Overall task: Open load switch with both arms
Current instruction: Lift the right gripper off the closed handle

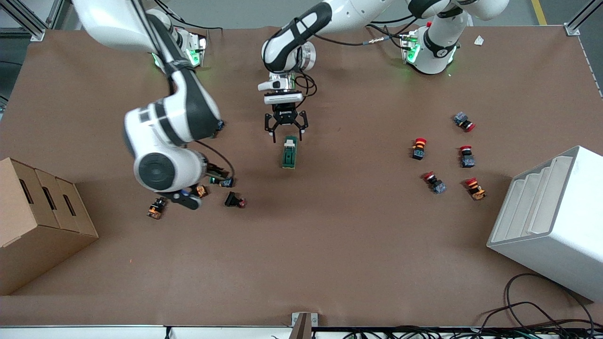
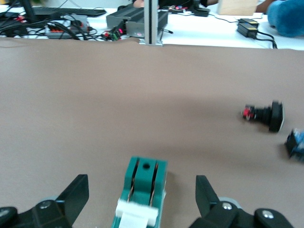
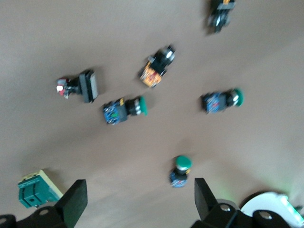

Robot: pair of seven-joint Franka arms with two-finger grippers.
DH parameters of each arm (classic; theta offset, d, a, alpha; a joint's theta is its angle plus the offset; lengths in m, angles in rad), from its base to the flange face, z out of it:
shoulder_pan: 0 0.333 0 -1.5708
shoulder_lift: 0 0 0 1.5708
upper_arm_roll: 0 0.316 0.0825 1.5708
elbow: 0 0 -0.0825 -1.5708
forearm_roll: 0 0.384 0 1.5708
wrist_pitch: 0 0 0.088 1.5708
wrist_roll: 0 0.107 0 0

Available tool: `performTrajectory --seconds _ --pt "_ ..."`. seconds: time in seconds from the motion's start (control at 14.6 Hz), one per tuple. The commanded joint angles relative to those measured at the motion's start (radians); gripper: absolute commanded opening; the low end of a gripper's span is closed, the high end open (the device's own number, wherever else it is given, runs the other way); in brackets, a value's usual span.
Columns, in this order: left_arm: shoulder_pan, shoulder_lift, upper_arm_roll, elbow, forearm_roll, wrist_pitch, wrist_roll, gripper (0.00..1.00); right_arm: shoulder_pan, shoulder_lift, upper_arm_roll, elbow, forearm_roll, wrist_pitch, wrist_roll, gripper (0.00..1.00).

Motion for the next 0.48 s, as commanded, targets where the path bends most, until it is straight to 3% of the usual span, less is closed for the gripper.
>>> performTrajectory --seconds 0.0,0.2,0.41 --pt "0.033 -0.11 -0.01 0.02 -0.172 0.028 0.146 1.0 -0.1 -0.104 0.021 -0.067 -0.039 0.011 -0.208 1.0" --pt "0.097 -0.21 -0.009 0.058 -0.381 0.036 0.382 1.0 -0.178 -0.153 0.021 -0.067 -0.097 0.009 -0.408 1.0" --pt "0.191 -0.314 -0.006 0.095 -0.598 0.025 0.576 1.0 -0.281 -0.187 0.022 -0.066 -0.102 0.009 -0.581 1.0"
